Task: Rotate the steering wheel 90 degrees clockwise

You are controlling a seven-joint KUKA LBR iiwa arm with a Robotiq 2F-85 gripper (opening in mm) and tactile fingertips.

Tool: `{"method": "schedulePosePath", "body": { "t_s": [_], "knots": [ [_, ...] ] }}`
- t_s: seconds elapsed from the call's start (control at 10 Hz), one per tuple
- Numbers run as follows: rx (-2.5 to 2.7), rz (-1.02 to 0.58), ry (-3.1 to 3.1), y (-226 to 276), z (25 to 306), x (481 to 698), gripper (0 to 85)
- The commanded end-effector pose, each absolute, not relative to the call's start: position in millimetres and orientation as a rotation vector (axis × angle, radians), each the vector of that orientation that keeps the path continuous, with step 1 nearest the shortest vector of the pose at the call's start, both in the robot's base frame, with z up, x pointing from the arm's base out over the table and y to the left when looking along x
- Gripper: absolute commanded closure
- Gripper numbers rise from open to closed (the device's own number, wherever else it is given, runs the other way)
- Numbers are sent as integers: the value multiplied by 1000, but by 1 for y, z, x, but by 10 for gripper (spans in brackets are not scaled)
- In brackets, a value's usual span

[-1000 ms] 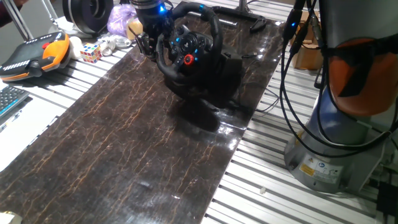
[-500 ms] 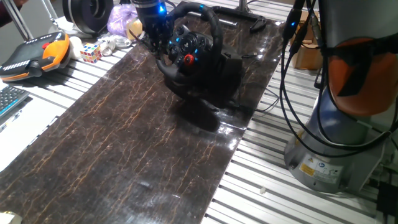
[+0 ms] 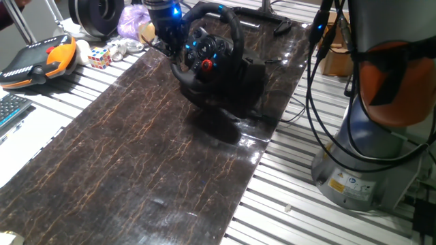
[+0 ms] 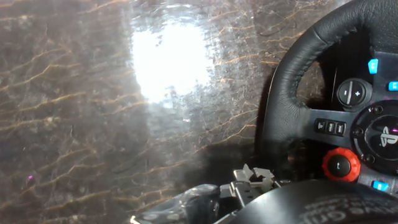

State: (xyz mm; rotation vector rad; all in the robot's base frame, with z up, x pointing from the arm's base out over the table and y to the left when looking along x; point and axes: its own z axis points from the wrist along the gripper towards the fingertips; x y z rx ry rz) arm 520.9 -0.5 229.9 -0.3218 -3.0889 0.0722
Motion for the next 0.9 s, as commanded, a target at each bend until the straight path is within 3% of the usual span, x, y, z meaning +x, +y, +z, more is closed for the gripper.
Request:
{"method": "schedulePosePath", "body": {
  "t_s": [0.0, 0.5, 0.8],
  "knots": [
    [-373, 64, -3084, -3, 228, 523, 843],
    [-1155, 40, -2888, -7, 227, 525, 843],
    [-1301, 61, -2859, -7, 227, 527, 843]
  ]
}}
